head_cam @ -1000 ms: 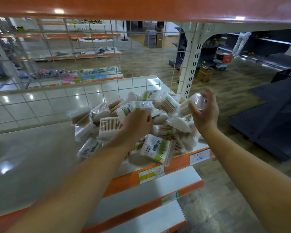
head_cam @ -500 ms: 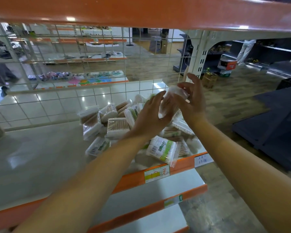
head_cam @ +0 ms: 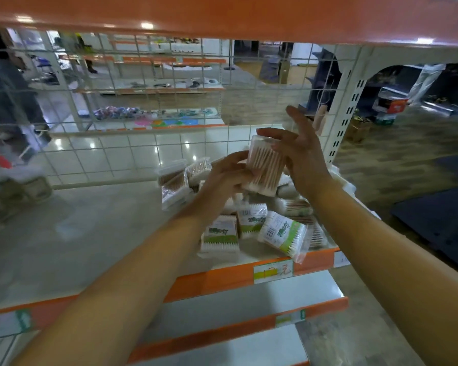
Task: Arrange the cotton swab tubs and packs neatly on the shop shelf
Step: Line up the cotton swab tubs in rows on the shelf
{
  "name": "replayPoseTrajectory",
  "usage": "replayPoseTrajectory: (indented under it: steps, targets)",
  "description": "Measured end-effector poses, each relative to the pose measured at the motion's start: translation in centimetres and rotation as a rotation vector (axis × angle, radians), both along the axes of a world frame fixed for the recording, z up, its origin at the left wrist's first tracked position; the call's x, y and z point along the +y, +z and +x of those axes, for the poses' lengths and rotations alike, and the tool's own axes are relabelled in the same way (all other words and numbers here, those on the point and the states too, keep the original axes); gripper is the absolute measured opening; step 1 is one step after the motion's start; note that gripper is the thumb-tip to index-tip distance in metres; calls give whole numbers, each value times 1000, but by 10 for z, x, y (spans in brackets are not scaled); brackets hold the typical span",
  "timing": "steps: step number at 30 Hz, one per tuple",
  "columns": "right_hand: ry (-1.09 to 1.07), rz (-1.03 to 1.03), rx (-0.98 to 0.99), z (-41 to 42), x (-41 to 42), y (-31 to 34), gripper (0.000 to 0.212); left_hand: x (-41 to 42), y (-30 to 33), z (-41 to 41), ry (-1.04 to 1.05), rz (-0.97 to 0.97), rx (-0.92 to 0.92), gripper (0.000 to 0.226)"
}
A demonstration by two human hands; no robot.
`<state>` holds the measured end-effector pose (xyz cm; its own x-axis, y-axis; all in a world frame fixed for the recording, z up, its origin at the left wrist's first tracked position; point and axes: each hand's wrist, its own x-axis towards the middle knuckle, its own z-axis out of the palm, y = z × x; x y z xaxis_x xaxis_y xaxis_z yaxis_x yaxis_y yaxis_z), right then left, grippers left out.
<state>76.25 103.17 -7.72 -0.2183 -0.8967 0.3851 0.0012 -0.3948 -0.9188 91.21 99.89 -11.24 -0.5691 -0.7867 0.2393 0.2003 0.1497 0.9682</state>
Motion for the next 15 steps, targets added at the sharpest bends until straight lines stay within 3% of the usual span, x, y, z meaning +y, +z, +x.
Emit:
replayPoseTrajectory:
  steps: [5,10,13,15]
  targets:
    - [-27,33,111,20,-8,-4,57,1,-2,19,105,21,-27,28]
    - [-383,-156,689,47,-8,-7,33,-1,-4,34,317,-72,-72,27]
    - [-466,-208,922,64,-15,-9,32,-5,-4,44,499,-176,-176,21]
    - [-495,-151,976,74,-20,-8,37,-4,-2,49,580,-195,-208,22]
